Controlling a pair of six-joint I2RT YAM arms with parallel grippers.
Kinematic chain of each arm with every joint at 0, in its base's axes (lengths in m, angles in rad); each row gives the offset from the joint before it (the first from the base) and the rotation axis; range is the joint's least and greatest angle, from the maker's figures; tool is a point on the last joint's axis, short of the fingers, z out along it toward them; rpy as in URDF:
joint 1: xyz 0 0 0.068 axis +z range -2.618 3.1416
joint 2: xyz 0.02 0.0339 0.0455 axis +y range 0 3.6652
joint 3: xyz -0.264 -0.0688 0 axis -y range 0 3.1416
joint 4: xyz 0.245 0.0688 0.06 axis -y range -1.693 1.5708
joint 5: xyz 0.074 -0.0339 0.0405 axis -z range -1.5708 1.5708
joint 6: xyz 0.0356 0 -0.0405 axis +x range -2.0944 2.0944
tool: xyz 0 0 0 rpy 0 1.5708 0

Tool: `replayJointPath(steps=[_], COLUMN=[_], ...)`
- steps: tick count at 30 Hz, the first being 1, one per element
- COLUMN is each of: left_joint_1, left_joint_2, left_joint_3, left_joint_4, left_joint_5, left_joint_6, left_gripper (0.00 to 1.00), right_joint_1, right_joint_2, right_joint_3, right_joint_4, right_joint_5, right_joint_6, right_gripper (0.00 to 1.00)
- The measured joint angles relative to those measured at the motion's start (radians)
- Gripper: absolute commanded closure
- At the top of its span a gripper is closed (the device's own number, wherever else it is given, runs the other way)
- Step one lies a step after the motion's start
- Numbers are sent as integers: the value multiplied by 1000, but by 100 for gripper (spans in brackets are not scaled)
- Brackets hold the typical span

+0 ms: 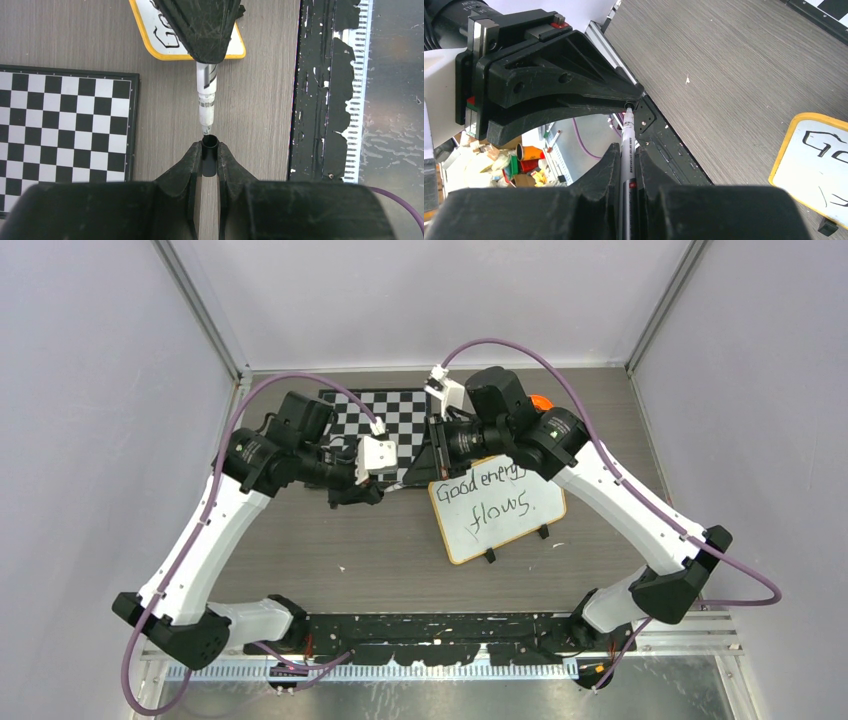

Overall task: Write a sentence on the whiteboard
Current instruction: Close the whiteboard marker at the center of the board.

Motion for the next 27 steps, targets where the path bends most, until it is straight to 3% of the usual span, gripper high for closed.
replayJointPath(steps=[17, 27], left_joint_1=[-30, -109], left_joint_2=[15, 66], left_joint_3=[13, 30], left_joint_4=[-3, 34], left_joint_5=[-28, -181], left_joint_6=[-11, -87], left_gripper=[100, 100], right_joint_1=[20, 25], right_joint_2=[14, 28], right_joint_3=[16, 16], right_joint_4=[-24, -44], right_joint_5=[43, 119], right_joint_6=[-43, -52], right_gripper=[100, 100])
